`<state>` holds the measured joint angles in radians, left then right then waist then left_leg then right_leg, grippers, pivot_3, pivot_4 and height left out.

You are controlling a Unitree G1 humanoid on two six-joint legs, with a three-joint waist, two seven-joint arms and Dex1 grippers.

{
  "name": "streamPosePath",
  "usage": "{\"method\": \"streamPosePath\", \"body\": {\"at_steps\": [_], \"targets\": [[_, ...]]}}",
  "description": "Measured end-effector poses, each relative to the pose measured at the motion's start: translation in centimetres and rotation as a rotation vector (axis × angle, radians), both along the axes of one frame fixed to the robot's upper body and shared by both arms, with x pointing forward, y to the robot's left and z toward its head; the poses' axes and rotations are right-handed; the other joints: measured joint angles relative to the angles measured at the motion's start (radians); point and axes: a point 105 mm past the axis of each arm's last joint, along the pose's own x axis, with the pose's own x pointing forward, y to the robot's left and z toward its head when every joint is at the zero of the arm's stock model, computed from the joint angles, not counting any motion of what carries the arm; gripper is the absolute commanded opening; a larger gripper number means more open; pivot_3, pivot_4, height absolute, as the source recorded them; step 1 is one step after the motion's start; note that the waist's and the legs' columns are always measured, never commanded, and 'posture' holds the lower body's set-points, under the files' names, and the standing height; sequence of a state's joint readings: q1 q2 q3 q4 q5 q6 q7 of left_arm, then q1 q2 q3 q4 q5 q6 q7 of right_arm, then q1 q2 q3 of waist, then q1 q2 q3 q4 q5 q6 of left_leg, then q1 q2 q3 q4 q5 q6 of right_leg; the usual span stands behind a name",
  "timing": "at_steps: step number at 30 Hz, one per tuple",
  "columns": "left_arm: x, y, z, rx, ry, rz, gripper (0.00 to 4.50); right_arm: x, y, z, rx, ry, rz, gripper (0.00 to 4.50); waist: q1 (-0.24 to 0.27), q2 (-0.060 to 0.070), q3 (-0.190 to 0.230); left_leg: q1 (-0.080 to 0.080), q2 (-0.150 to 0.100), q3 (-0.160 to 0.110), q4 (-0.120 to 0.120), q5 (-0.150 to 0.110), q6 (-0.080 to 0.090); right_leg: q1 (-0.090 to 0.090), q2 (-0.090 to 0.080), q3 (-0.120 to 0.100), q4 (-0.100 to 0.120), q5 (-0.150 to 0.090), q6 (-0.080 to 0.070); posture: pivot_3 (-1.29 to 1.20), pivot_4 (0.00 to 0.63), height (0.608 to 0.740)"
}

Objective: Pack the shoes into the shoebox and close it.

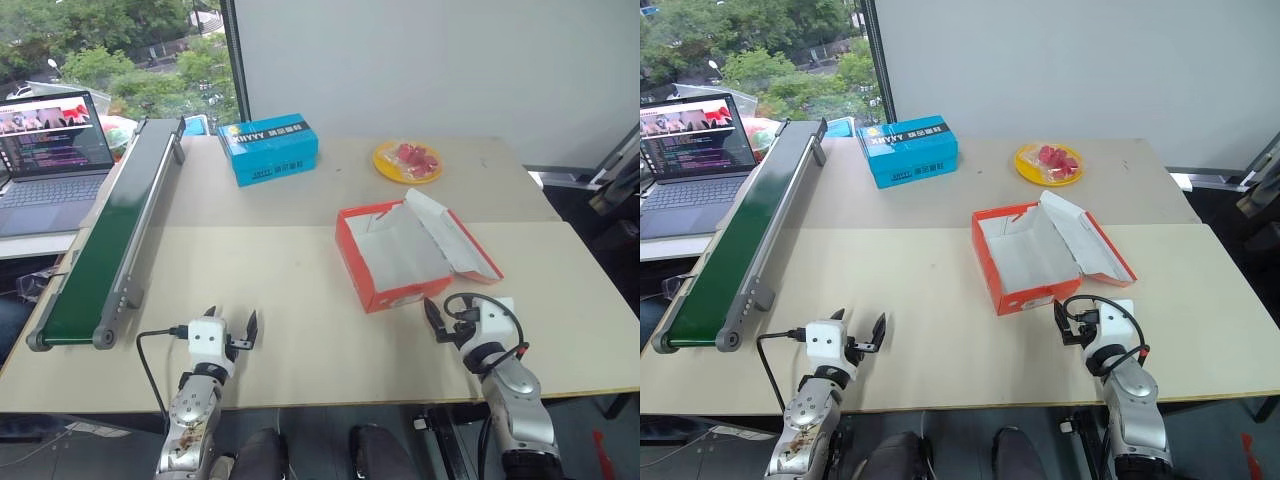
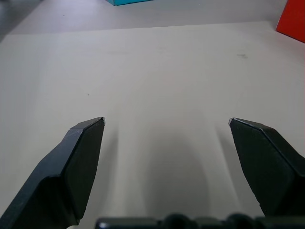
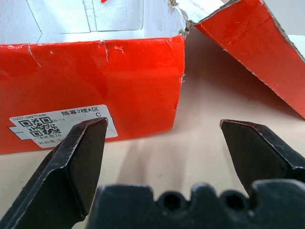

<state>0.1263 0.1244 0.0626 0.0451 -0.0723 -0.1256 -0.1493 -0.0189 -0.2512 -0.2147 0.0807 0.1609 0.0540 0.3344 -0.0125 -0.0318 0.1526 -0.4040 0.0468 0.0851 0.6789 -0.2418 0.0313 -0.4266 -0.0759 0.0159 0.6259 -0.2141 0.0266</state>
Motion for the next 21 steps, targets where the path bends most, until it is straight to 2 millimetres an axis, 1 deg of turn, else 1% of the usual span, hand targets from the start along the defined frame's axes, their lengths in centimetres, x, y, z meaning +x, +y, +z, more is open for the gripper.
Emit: {"method": "streamPosePath", "body": {"at_steps": [5, 8, 12, 13, 15, 17, 18, 20, 21], "targets": [[0.5, 0.0, 0.3, 0.019, -0.006, -0.027, 4.47, -0.2, -0.5, 0.2, -0.023, -0.002, -0.001, 4.50, 0.001, 0.000, 0.000, 0.000, 0.000, 0.000, 0.000, 0.000, 0.000, 0.000, 0.000, 0.000, 0.000, 0.000, 0.000, 0.00, 0.150, 0.740], [1.5, 0.2, 1.4, 0.035, -0.037, -0.048, 4.47, -0.9, -1.4, 0.9, -0.043, -0.021, -0.030, 4.50, 0.004, 0.000, 0.000, 0.000, 0.000, 0.000, 0.000, 0.000, 0.000, 0.000, 0.000, -0.001, 0.000, 0.000, 0.000, 0.00, 0.150, 0.740], [2.7, 0.9, 3.7, 0.002, -0.082, -0.095, 4.47, -1.2, -3.7, 3.1, -0.017, -0.067, -0.131, 4.50, -0.002, 0.000, 0.000, 0.000, 0.000, 0.000, 0.000, 0.000, 0.000, 0.000, 0.000, 0.000, 0.000, 0.000, 0.000, 0.00, 0.150, 0.740], [3.0, 1.1, 4.3, 0.009, -0.091, -0.095, 4.47, -1.1, -4.1, 3.8, -0.030, -0.075, -0.141, 4.50, -0.003, 0.000, 0.000, 0.000, 0.000, 0.000, 0.000, 0.000, 0.000, 0.000, 0.000, 0.000, 0.000, 0.000, 0.000, 0.00, 0.150, 0.740], [4.2, 1.9, 6.1, 0.024, -0.125, -0.075, 4.47, -0.4, -4.9, 5.6, -0.061, -0.113, -0.161, 4.50, -0.003, 0.000, 0.000, 0.000, -0.001, 0.000, 0.000, 0.000, 0.000, 0.000, 0.001, 0.000, 0.001, 0.000, 0.000, 0.00, 0.150, 0.740], [5.3, 2.5, 8.5, 0.031, -0.186, -0.058, 4.47, 0.4, -5.7, 8.1, -0.081, -0.177, -0.187, 4.50, -0.002, 0.000, 0.000, 0.001, -0.002, 0.000, 0.000, 0.000, 0.000, 0.001, 0.001, 0.000, 0.001, 0.000, 0.000, 0.00, 0.150, 0.740], [5.7, 2.6, 9.9, 0.036, -0.218, -0.056, 4.47, 0.8, -5.8, 9.7, -0.085, -0.218, -0.193, 4.50, -0.002, 0.000, 0.000, 0.001, -0.002, 0.000, 0.000, 0.000, 0.000, 0.001, 0.001, 0.000, 0.000, 0.000, 0.000, 0.00, 0.150, 0.740], [6.3, 2.3, 11.6, 0.061, -0.255, -0.078, 4.47, 1.5, -5.5, 11.7, -0.082, -0.268, -0.184, 4.50, -0.002, 0.000, 0.000, 0.000, -0.002, 0.000, 0.000, 0.000, 0.000, 0.001, 0.001, 0.000, 0.000, 0.000, 0.000, 0.00, 0.150, 0.740], [6.5, 2.2, 12.1, 0.072, -0.259, -0.089, 4.47, 1.8, -5.2, 12.4, -0.083, -0.283, -0.174, 4.50, -0.002, 0.000, 0.000, 0.000, -0.002, 0.000, 0.000, 0.000, 0.000, 0.001, 0.001, 0.000, 0.000, 0.000, 0.000, 0.00, 0.150, 0.740]]}}
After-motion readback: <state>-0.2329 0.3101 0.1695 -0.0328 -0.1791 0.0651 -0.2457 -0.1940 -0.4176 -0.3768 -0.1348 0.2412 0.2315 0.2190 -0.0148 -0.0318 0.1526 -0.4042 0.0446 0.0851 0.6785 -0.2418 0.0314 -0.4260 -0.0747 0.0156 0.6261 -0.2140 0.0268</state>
